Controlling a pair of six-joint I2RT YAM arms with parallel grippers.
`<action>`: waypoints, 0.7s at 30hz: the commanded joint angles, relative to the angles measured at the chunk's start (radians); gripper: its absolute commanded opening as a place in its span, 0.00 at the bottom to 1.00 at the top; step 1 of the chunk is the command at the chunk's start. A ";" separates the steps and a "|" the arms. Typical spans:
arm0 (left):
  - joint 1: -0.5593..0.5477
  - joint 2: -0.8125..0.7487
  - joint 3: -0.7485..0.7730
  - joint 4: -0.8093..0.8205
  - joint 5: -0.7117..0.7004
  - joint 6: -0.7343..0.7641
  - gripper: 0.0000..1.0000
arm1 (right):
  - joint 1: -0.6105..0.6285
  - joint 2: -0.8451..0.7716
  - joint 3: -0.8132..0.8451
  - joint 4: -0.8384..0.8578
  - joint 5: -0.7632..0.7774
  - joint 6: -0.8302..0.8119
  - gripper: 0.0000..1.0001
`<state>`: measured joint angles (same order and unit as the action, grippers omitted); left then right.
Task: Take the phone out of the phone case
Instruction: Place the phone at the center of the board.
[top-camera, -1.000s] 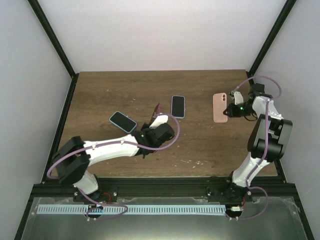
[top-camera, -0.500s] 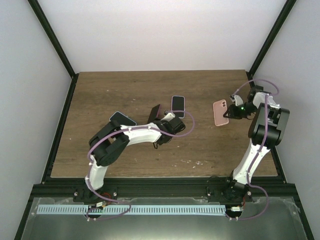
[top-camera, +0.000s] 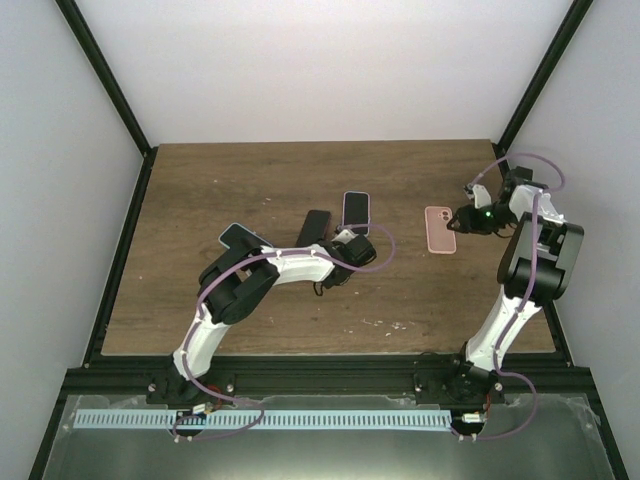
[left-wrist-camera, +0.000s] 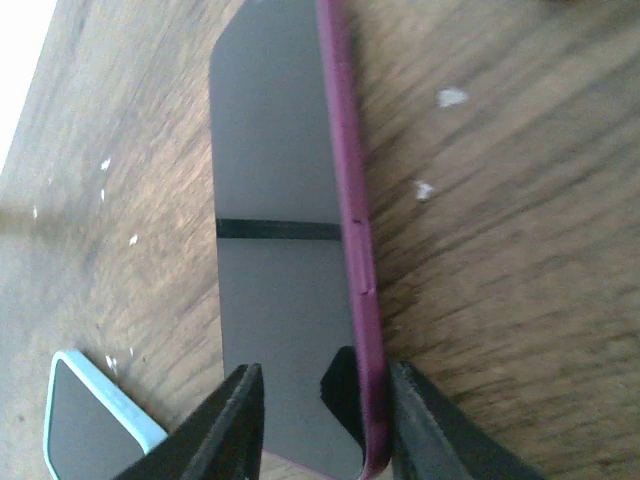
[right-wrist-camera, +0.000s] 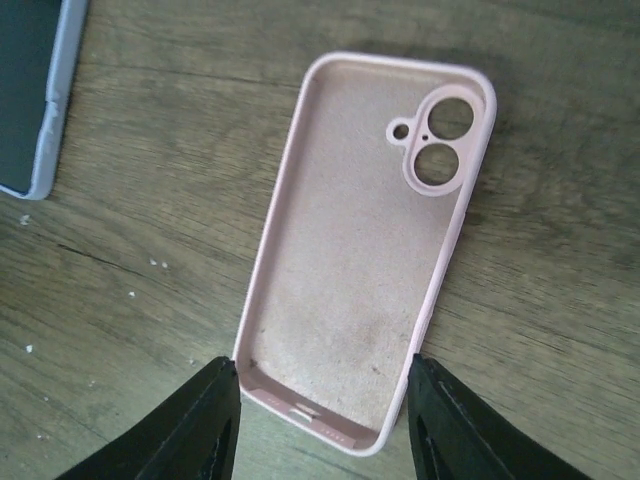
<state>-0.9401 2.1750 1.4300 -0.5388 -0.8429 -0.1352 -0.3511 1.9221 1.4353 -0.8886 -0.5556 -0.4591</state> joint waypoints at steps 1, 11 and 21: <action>0.040 -0.012 0.034 -0.010 0.123 -0.047 0.44 | -0.009 -0.082 0.015 -0.020 -0.008 -0.018 0.49; 0.086 -0.134 0.082 0.083 0.440 -0.092 0.71 | 0.074 -0.266 -0.133 0.007 -0.124 -0.074 0.53; 0.151 0.119 0.561 -0.124 0.525 -0.227 0.98 | 0.156 -0.409 -0.283 0.110 -0.160 -0.018 0.53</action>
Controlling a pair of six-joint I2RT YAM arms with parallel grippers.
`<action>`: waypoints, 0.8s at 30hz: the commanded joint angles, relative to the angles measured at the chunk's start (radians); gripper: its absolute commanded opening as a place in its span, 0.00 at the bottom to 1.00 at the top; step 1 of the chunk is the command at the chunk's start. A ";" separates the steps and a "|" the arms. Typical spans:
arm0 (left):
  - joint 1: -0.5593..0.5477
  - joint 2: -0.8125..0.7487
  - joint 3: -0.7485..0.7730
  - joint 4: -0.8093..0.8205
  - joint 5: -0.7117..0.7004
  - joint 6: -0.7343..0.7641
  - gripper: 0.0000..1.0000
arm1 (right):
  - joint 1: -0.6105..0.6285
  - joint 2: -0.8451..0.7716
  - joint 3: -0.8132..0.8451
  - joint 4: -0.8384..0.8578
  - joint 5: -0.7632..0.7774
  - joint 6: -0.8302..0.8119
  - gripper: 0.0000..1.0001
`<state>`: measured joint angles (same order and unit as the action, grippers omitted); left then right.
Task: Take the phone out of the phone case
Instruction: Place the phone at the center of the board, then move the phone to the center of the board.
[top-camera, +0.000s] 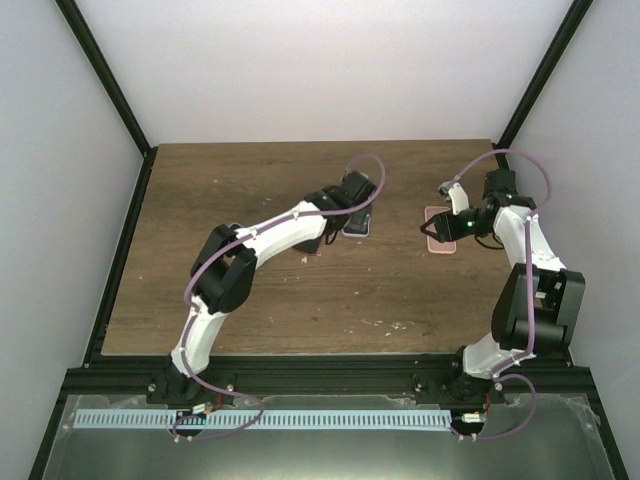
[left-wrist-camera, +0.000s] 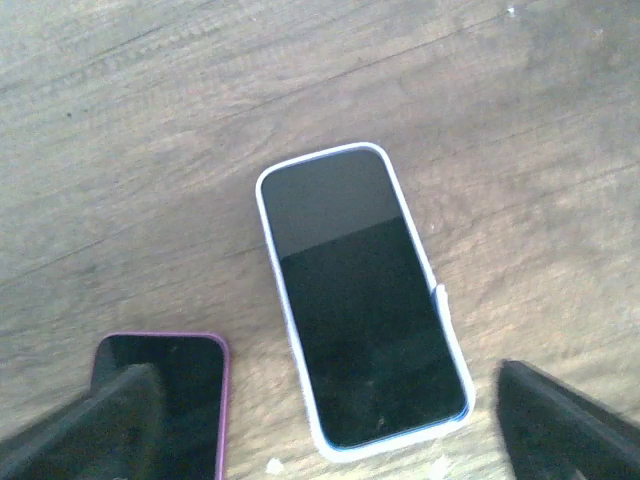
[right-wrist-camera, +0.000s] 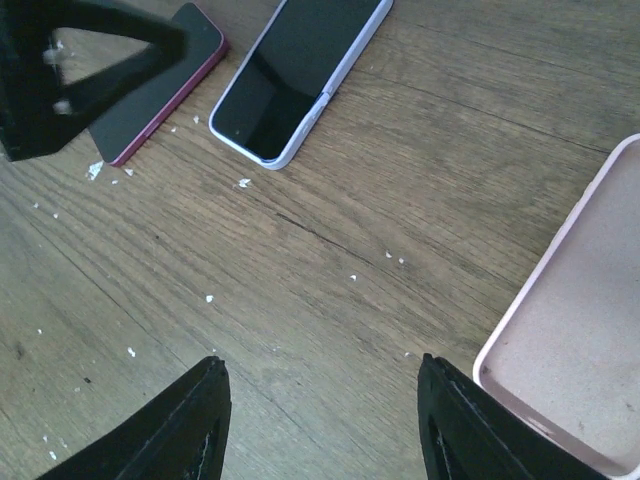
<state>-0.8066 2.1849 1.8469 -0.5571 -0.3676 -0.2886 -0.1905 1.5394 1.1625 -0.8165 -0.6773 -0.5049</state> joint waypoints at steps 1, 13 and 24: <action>0.021 0.136 0.184 -0.123 0.054 -0.080 1.00 | -0.004 -0.027 -0.012 0.033 -0.043 0.033 0.53; 0.041 0.311 0.359 -0.134 0.021 -0.155 1.00 | -0.003 -0.068 -0.057 0.034 -0.091 0.080 0.53; 0.058 0.450 0.467 -0.121 0.181 -0.173 1.00 | -0.004 -0.074 -0.061 0.022 -0.093 0.084 0.53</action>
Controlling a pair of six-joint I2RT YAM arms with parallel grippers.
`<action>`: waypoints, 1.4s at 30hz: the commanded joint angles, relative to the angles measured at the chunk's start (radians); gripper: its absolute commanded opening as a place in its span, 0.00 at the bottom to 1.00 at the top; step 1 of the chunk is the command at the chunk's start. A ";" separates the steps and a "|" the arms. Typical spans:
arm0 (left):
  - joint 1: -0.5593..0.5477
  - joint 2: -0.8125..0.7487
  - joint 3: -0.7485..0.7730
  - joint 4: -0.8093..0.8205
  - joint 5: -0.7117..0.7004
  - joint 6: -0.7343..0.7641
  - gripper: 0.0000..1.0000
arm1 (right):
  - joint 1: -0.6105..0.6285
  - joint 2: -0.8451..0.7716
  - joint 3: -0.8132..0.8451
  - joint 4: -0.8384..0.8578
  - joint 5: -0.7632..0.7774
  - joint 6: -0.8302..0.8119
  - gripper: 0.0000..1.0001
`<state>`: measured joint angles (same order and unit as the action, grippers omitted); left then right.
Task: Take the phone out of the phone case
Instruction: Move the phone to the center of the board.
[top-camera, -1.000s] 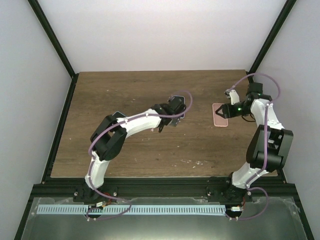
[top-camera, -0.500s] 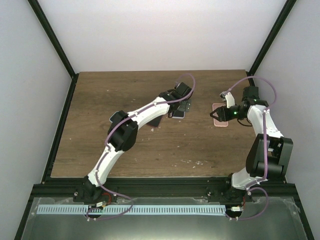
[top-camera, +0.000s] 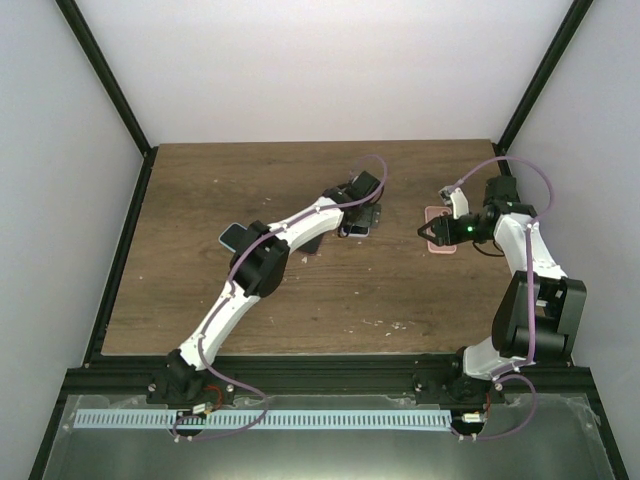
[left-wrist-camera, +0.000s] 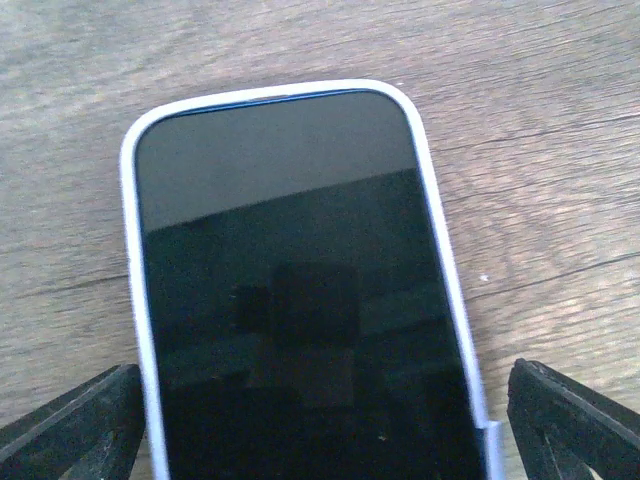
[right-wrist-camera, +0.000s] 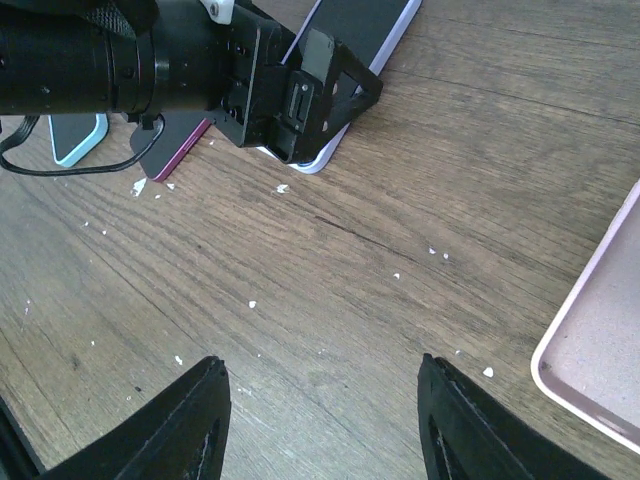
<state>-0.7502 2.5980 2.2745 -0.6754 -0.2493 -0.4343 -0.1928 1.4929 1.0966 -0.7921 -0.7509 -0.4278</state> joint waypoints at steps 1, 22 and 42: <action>0.001 0.040 0.040 -0.004 0.060 -0.031 1.00 | -0.002 -0.028 0.005 -0.004 -0.021 0.007 0.53; -0.117 -0.253 -0.519 0.191 0.043 0.129 0.69 | -0.002 -0.035 0.074 -0.096 -0.088 -0.145 0.53; -0.219 -0.992 -1.446 0.424 0.236 0.382 1.00 | 0.231 -0.083 0.028 -0.177 0.025 -0.725 1.00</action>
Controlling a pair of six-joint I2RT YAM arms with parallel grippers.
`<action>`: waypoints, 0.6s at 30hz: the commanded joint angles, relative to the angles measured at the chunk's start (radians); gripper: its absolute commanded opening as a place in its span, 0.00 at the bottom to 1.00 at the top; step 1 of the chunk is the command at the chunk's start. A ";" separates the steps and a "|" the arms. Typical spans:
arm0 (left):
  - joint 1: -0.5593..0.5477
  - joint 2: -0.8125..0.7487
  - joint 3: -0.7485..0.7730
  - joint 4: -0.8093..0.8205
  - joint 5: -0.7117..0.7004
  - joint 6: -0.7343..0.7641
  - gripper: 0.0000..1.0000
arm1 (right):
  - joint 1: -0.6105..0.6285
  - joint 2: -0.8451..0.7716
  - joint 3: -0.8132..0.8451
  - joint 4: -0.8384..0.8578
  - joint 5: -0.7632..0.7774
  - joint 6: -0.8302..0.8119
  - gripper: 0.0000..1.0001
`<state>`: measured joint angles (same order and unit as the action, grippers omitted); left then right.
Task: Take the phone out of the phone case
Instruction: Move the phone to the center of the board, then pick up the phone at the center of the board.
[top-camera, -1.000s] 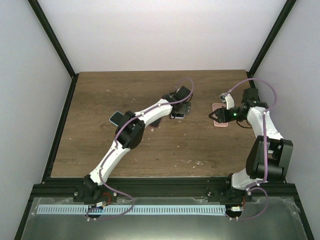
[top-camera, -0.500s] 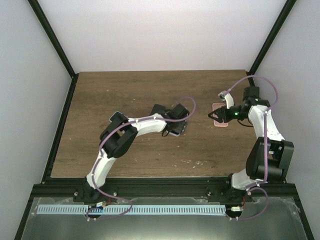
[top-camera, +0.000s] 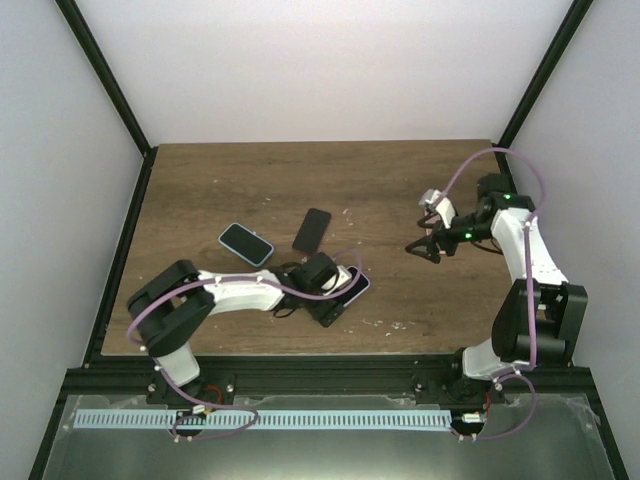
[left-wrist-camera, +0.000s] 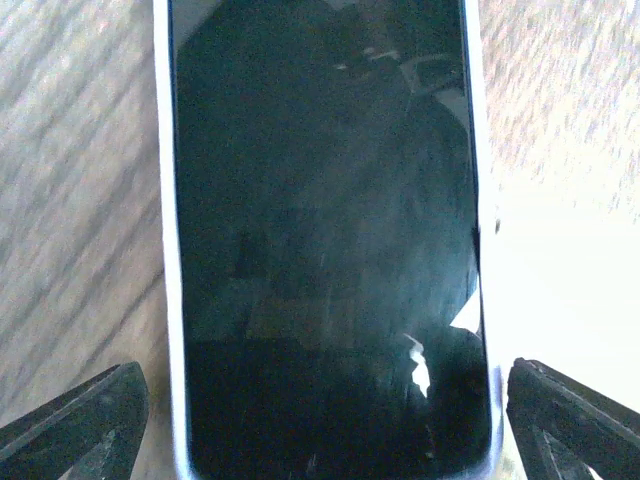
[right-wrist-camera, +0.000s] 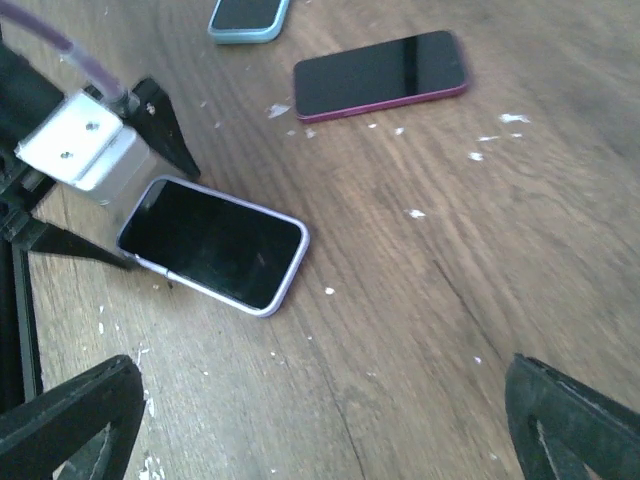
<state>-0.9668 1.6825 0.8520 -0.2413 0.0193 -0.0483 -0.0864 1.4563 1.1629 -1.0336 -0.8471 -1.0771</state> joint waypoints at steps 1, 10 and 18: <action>-0.001 -0.101 -0.026 -0.018 -0.041 -0.012 1.00 | 0.164 -0.044 -0.040 0.067 0.141 -0.084 1.00; 0.049 -0.330 -0.102 -0.084 -0.209 -0.292 0.99 | 0.425 0.044 0.001 0.066 0.247 -0.321 0.95; 0.134 -0.646 -0.295 -0.052 -0.266 -0.618 0.98 | 0.598 0.213 -0.009 0.264 0.445 -0.321 1.00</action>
<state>-0.8379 1.1816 0.6434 -0.3088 -0.1928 -0.4820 0.4538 1.6066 1.1324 -0.8875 -0.5110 -1.3731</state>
